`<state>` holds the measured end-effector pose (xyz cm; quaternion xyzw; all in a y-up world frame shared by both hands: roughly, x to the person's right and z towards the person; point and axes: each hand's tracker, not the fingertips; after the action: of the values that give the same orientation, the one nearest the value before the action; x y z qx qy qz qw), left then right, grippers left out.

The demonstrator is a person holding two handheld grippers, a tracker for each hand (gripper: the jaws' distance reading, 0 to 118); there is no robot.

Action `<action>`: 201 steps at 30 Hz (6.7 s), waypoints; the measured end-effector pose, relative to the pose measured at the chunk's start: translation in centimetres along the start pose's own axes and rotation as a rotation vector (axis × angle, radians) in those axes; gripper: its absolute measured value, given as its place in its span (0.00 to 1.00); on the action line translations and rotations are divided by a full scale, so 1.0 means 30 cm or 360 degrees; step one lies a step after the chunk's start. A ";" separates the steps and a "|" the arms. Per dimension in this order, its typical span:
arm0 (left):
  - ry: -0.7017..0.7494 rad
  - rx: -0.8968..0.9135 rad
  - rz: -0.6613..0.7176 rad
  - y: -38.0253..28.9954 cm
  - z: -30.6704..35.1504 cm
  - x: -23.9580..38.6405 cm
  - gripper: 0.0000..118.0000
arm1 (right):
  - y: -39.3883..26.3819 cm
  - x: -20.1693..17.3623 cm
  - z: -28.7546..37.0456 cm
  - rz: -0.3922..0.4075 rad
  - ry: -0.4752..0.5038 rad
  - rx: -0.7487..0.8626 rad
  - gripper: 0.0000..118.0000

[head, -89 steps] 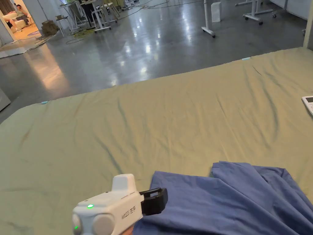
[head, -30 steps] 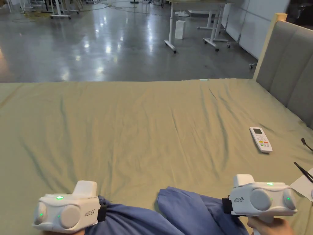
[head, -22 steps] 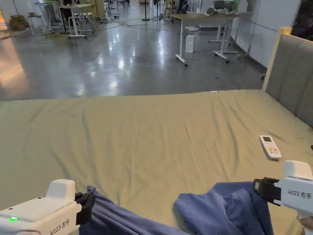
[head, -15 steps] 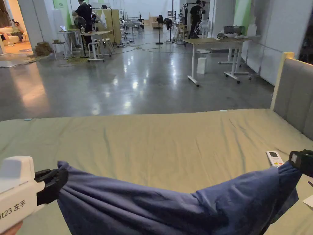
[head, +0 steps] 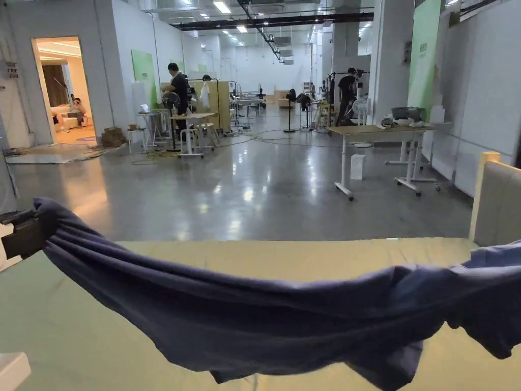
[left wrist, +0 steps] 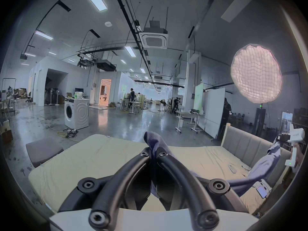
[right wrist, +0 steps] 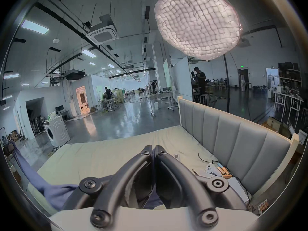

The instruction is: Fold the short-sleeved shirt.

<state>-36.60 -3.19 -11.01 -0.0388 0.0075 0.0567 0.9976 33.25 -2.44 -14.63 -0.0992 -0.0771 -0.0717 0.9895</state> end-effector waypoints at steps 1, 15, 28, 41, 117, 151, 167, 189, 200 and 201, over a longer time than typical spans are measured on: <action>0.0007 0.0003 -0.0001 0.007 0.004 -0.004 0.05 | 0.002 0.016 0.000 -0.0014 -0.0006 0.0004 0.02; 0.0011 0.0020 -0.0030 0.068 -0.033 -0.008 0.05 | 0.086 0.029 0.020 -0.0019 -0.0014 0.0096 0.02; 0.0049 0.0160 -0.0098 0.332 -0.096 0.024 0.05 | 0.441 -0.055 0.066 0.0005 0.0018 0.0358 0.02; 0.0101 0.0064 -0.0170 0.317 -0.233 0.027 0.05 | 0.464 -0.168 -0.011 0.0163 -0.0027 0.0368 0.02; 0.0201 -0.1037 0.0487 -1.260 0.044 -0.279 0.05 | -1.156 0.255 0.057 -0.0202 -0.0341 -0.0823 0.02; -0.0281 -0.0226 -0.0049 -0.748 0.444 0.373 0.14 | -0.852 -0.214 0.496 0.0146 0.0304 0.0026 0.33; -0.0012 -0.0276 0.0007 -0.772 0.494 0.253 0.03 | -0.878 -0.262 0.480 0.0138 0.0443 -0.0140 0.00; 0.0491 -0.1003 0.0444 -1.285 0.060 -0.268 0.78 | -0.997 -0.273 0.393 0.0169 0.0402 -0.0479 0.00; 0.0356 -0.1064 0.0076 -1.321 0.041 -0.096 0.07 | -1.030 -0.279 0.386 0.0108 0.0359 -0.0556 0.00; 0.0390 -0.1091 0.0083 -1.329 0.028 -0.080 0.07 | -1.030 -0.283 0.387 0.0105 0.0362 -0.0555 0.00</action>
<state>-34.46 -42.89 -7.07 -0.3773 0.1084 0.0763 0.9166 18.50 -28.92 0.92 -0.2627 0.0521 -0.0623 0.9615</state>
